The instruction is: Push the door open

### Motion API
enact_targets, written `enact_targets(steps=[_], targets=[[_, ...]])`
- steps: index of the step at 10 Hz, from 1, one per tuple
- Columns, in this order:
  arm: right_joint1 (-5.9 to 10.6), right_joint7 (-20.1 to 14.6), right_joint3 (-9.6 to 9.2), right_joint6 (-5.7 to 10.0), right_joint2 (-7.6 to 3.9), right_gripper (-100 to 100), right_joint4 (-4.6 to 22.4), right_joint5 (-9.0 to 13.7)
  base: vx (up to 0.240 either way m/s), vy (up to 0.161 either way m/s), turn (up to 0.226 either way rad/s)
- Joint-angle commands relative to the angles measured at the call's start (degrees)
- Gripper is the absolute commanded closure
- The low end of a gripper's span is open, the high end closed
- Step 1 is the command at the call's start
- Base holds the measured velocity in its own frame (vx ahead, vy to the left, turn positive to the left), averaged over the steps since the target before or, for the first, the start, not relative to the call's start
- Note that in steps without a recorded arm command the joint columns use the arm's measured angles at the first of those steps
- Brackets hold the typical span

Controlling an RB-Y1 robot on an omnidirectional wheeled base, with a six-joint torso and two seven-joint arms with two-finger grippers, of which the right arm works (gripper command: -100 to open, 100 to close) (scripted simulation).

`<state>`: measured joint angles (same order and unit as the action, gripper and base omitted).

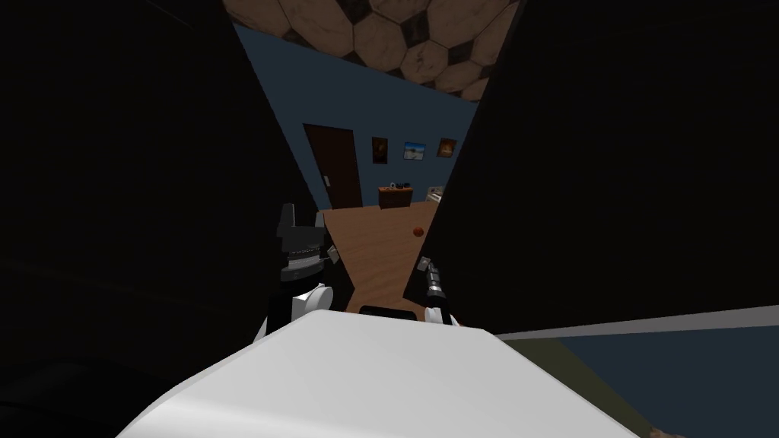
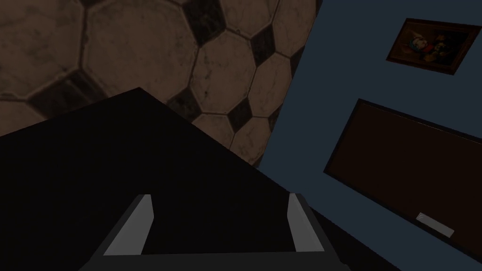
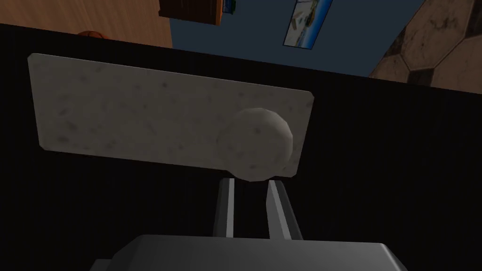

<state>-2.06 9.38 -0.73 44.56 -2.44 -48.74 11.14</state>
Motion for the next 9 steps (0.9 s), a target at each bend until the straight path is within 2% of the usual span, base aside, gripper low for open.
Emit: enact_targets(steps=[1, 2, 4, 6, 9], targets=[[-0.31, 0.54, 1.84, -0.12, -1.1, 100, -0.36, 0.84, 0.215, -0.076, -0.19], [1.95, 0.29, 0.02, 1.12, -1.04, -100, 3.16, 0.88, 0.061, -0.046, -0.223], [4.14, 0.42, -2.04, 1.45, -1.09, -100, 5.62, 1.46, -0.116, -0.017, -0.308], [5.76, 0.51, -3.56, 1.69, -0.82, -100, 7.44, 1.88, -0.114, 0.025, -0.218], [9.17, 0.7, -6.78, 2.21, 0.57, -100, 11.29, 2.78, -0.097, 0.035, -0.296]])
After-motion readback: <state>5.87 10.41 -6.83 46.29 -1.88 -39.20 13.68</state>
